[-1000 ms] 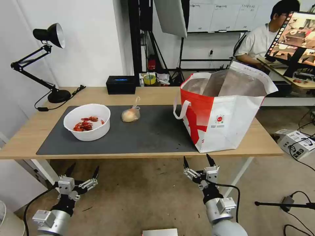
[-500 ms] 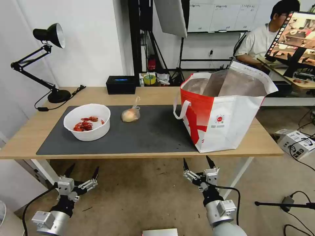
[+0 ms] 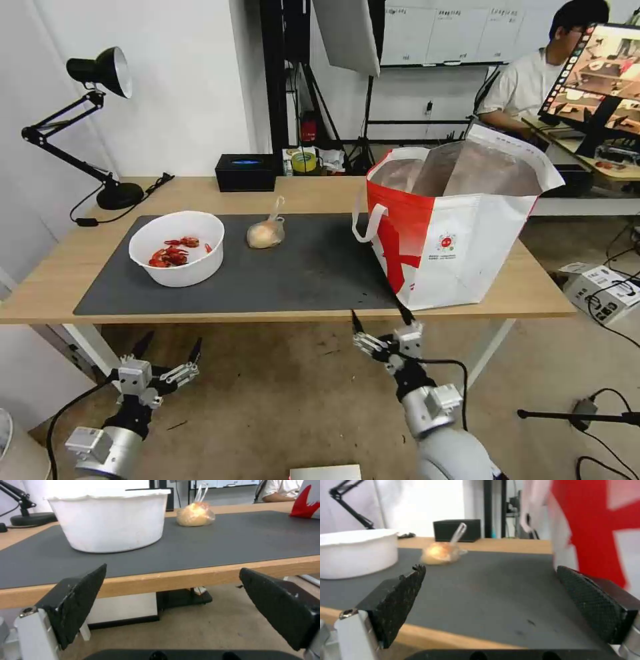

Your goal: Pick up the trash from the table and place it into the takeout bag.

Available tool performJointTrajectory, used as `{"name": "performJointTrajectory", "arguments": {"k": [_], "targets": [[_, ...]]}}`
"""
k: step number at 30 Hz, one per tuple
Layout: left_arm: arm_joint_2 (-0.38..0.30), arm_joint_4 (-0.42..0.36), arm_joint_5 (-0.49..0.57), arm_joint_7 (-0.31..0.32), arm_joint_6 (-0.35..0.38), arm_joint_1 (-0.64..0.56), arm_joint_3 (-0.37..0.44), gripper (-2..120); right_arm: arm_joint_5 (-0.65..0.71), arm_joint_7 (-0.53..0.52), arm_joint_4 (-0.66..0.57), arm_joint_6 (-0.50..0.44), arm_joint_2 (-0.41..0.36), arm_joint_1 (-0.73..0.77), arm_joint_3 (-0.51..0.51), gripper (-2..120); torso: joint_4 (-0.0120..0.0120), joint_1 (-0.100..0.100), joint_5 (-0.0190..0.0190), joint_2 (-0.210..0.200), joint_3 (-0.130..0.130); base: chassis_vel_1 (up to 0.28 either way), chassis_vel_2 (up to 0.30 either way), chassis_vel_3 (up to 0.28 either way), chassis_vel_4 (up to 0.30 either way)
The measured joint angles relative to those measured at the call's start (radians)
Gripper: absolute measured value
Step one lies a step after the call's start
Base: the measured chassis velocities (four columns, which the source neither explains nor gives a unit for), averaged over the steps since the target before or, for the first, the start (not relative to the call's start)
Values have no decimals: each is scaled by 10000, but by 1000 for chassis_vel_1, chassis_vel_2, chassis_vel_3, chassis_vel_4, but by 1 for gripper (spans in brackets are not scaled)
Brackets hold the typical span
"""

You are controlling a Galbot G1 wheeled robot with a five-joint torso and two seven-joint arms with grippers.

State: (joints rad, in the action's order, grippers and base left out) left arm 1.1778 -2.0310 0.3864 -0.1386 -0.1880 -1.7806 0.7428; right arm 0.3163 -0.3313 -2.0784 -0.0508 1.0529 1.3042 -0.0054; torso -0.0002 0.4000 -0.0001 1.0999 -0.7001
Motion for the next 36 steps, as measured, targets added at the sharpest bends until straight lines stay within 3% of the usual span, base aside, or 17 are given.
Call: {"name": "performJointTrajectory", "arguments": {"k": [10, 17, 24, 26, 30, 36], "targets": [[-25, 87, 2, 2, 10, 0, 92, 100, 1018, -196, 614, 851, 60, -2517, -1465, 100, 1, 0, 3, 0, 0, 0, 0, 0, 0], [68, 206, 0, 15, 24, 61, 101, 100, 1867, -490, 2076, 1268, 483, -4788, -2631, 100, 2, 0, 0, 0, -1, 0, 0, 0, 0], [126, 375, 20, 41, 24, 203, 88, 100, 2809, -621, 4448, 1660, 1342, -7265, -3841, 100, 4, 1, -1, -1, -1, 0, 0, 0, 0], [107, 439, 33, 44, 23, 262, 83, 100, 3159, -573, 5629, 1667, 1829, -8103, -4280, 100, 2, 3, 1, -1, -2, 0, 0, 0, 0], [82, 524, 50, 45, 6, 319, 90, 100, 3211, -527, 6381, 1640, 2273, -8504, -4411, 100, 2, 1, -1, 0, 0, 0, 0, 0, 0], [21, 645, 145, 43, -21, 449, 80, 100, 3360, -356, 8241, 1728, 3542, -9254, -4579, 100, 2, 1, -2, 0, -1, 0, 0, 0, 0]]}}
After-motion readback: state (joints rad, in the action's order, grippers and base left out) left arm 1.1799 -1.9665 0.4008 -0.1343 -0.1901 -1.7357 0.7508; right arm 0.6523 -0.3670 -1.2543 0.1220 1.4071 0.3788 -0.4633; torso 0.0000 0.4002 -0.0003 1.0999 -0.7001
